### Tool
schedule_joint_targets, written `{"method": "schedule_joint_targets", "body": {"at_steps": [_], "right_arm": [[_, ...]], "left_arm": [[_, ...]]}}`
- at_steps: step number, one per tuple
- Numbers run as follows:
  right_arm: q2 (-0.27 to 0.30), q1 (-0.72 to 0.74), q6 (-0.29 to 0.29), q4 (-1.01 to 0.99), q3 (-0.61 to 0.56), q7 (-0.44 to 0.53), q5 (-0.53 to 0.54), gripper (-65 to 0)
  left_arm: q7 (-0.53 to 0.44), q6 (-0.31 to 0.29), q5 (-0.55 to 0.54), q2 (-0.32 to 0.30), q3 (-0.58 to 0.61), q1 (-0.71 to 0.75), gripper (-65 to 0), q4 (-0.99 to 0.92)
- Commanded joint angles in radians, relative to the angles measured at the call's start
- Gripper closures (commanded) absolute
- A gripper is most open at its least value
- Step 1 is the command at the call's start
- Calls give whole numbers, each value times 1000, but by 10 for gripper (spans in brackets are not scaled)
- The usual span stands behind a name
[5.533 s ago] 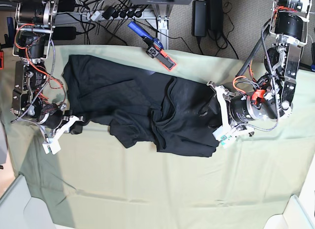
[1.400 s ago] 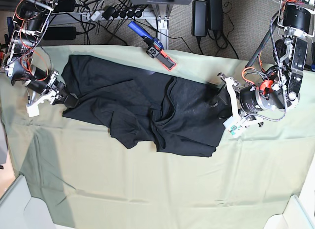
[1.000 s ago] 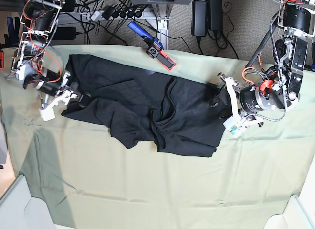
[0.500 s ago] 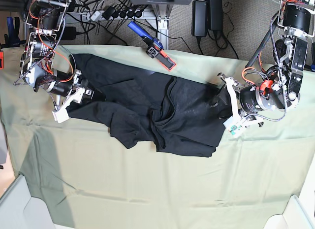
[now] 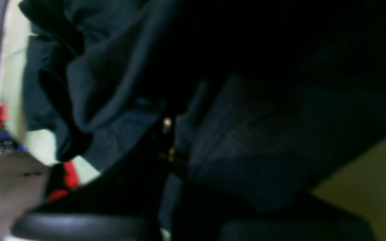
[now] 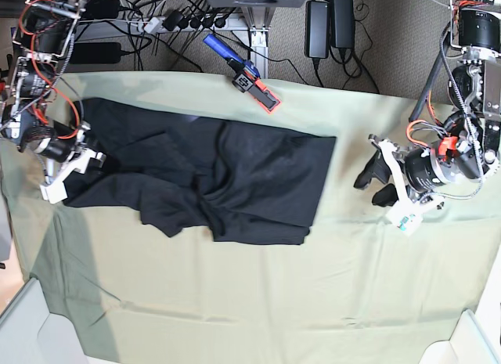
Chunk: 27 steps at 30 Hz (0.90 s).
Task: Fold the T-shirt properly
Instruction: 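Fold the grasped end over toward the left gripper with the right gripper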
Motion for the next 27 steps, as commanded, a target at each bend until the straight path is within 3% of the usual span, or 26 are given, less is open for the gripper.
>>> {"method": "schedule_joint_targets", "body": {"at_steps": [1, 6, 11, 20, 23, 27], "right_arm": [[35, 16, 87, 18, 6, 16, 20, 0], [115, 25, 86, 21, 6, 13, 21, 0], [117, 47, 87, 91, 6, 0, 55, 0], [-32, 46, 86, 251, -25, -5, 27, 0], [-92, 47, 86, 261, -67, 8, 13, 0], [-185, 47, 86, 280, -135, 20, -29, 0]], "left_arm": [[-19, -15, -14, -12, -21, -16, -331, 16], [0, -14, -13, -13, -40, -16, -331, 16], [2, -15, -8, -17, -40, -12, -331, 16], [3, -14, 2, -46, -43, -12, -331, 16], [3, -15, -29, -68, -75, -15, -331, 16], [9, -72, -132, -85, -182, -19, -331, 19]]}}
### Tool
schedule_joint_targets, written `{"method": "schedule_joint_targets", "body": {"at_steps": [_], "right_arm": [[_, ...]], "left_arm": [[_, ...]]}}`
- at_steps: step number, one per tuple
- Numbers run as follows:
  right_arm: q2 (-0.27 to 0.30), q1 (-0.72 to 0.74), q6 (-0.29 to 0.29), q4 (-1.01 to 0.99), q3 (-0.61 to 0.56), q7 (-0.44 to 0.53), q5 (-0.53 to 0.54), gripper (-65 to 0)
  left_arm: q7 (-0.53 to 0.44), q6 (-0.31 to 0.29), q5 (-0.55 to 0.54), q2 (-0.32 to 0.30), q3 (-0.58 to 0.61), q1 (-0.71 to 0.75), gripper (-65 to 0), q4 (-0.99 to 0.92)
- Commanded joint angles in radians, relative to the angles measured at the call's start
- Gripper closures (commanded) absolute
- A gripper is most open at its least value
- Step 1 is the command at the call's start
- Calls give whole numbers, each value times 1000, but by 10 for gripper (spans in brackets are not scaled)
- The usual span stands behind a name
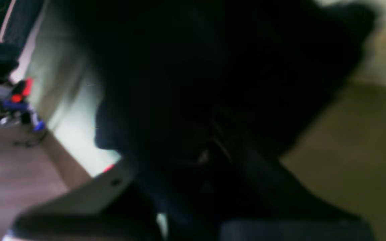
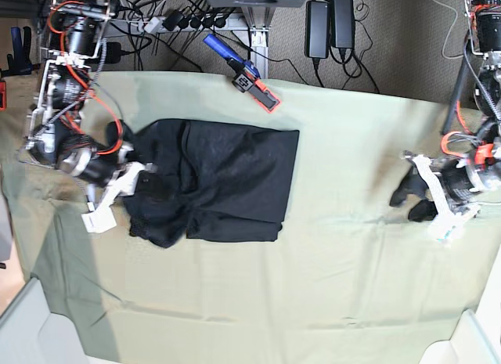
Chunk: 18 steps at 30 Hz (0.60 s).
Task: Fold the T-shirt properly
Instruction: 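Fold the grasped end over toward the left gripper with the right gripper, then lift and flip the folded bundle over with the right gripper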
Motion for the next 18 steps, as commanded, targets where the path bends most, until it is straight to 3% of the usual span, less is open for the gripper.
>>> {"method": "schedule_joint_targets", "body": {"at_steps": [1, 8, 14, 18], "right_arm": [[-14, 17, 85, 26, -15, 24, 14, 0], [-183, 35, 82, 40, -108, 74, -79, 0], [-303, 76, 82, 39, -183, 127, -208, 0], [-345, 92, 83, 37, -246, 152, -290, 0]], "left_arm": [[-7, -36, -42, -19, -41, -16, -331, 21], [73, -61, -219, -26, -211, -16, -331, 24], [77, -61, -233, -39, -222, -16, -331, 24], [77, -61, -246, -39, -222, -16, -331, 24]]}}
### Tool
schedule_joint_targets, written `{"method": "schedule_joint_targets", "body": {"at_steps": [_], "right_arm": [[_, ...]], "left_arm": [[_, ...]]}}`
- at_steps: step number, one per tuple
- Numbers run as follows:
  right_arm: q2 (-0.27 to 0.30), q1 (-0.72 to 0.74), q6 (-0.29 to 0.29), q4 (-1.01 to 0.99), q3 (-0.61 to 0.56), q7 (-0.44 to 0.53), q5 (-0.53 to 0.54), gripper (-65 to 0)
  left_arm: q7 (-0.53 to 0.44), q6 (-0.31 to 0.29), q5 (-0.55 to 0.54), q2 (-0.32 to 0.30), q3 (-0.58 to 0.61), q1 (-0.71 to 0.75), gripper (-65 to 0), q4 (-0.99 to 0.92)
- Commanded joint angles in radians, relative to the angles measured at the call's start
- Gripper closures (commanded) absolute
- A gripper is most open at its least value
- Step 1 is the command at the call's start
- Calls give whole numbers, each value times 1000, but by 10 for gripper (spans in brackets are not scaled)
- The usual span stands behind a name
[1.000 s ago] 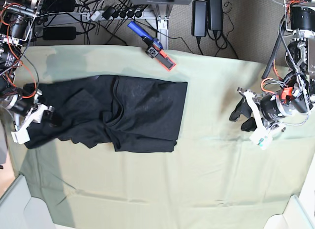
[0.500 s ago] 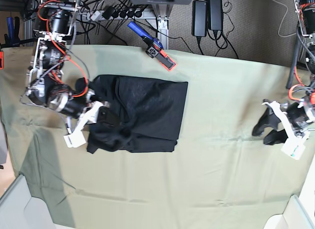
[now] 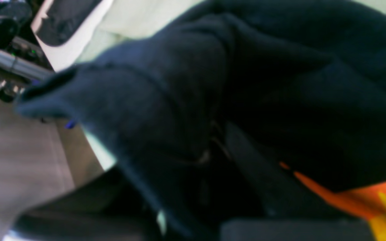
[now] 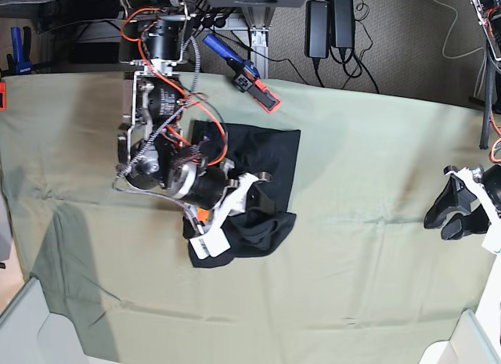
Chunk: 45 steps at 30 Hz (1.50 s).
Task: Fold the T-shirt properly
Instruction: 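Lift and flip the folded bundle over with the right gripper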
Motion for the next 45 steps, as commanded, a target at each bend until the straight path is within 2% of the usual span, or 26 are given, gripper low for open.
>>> {"method": "schedule_joint_targets", "body": {"at_steps": [1, 6, 10, 11, 13, 16, 21, 26, 28, 29, 31, 32, 34, 38, 41, 45], "right_arm": [[-3, 26, 83, 18, -18, 26, 18, 0], [-3, 25, 83, 16, -39, 19, -14, 0], [-3, 25, 83, 13, -39, 19, -11, -328], [-3, 25, 83, 13, -40, 18, 5, -377], [-3, 26, 83, 13, -47, 2, 58, -399], [-4, 25, 83, 13, -72, -16, 121, -398], [-4, 37, 82, 15, -110, -19, 149, -396], [-3, 101, 82, 16, -15, -14, 146, -393], [-2, 136, 82, 16, 46, -15, 145, -325], [-2, 152, 82, 16, 76, -15, 143, -256], [-2, 179, 83, 16, 127, -15, 113, -68], [1, 185, 83, 16, 145, -14, 89, 0], [17, 185, 83, 13, 159, -13, 47, 0], [66, 129, 83, -10, 137, -17, 38, 0], [90, 53, 83, -16, 82, -17, 41, 0], [92, -29, 83, -16, -32, -15, 68, 0]], "left_arm": [[-17, -20, -20, -20, -9, -16, -331, 18], [-11, -20, -21, -20, -9, -16, -331, 18], [-7, -20, -21, -20, -9, -16, -331, 18], [-7, -20, -21, -20, -9, -16, -331, 18], [-7, -20, -21, -20, -9, -16, -331, 18], [-7, -20, -20, -20, -9, -16, -331, 18], [-7, -20, -20, -26, -9, -16, -331, 18], [-8, -20, -21, -51, -10, -16, -331, 18], [-7, -20, -21, -53, -10, -16, -331, 18], [-7, -20, -21, -53, -10, -16, -331, 18], [-7, -20, -21, -53, -10, -16, -331, 18], [-7, -20, -21, -53, -10, -16, -331, 18], [-7, -20, -21, -53, -10, -16, -331, 18], [-7, -20, -36, -53, -10, -16, -331, 18], [-4, -20, -43, -53, -10, -16, -331, 18], [-5, -20, -44, -53, -10, -16, -331, 18]]}}
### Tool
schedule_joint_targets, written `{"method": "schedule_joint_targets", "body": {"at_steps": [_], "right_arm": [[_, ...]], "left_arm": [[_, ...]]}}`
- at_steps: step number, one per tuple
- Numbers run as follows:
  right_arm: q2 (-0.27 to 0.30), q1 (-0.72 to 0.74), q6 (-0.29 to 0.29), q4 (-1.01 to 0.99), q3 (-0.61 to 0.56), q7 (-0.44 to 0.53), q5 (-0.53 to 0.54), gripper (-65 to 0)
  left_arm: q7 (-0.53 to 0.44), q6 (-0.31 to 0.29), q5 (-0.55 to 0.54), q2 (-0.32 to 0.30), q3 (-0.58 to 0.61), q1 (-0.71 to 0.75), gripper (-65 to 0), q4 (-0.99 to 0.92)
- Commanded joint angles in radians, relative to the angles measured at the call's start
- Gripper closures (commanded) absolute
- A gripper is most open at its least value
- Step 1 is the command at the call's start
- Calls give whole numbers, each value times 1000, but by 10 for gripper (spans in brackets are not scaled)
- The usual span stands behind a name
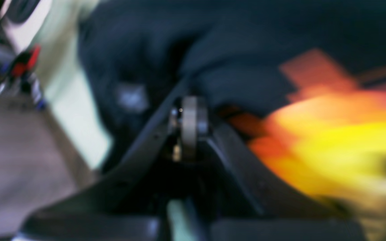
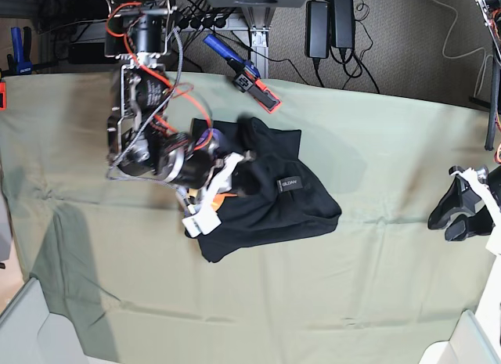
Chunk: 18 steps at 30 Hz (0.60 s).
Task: Fold the T-shirt properly
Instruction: 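Lift and flip the folded bundle over with the right gripper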
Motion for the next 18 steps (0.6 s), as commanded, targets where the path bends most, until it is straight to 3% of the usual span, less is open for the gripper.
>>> {"method": "schedule_joint_targets", "body": {"at_steps": [1, 9, 14, 18], "right_arm": [[-6, 12, 84, 18, -35, 23, 32, 0], [-46, 3, 83, 18, -236, 23, 35, 0], [-53, 28, 84, 18, -265, 23, 88, 0], [-53, 75, 83, 18, -235, 31, 56, 0]], "left_arm": [[-16, -20, -17, -22, -8, -16, -331, 16], [-16, -20, -16, -22, -8, -17, -331, 16], [-16, -20, -16, -23, -8, -16, -331, 16], [-15, -20, -17, -37, -8, -16, -331, 16]]}}
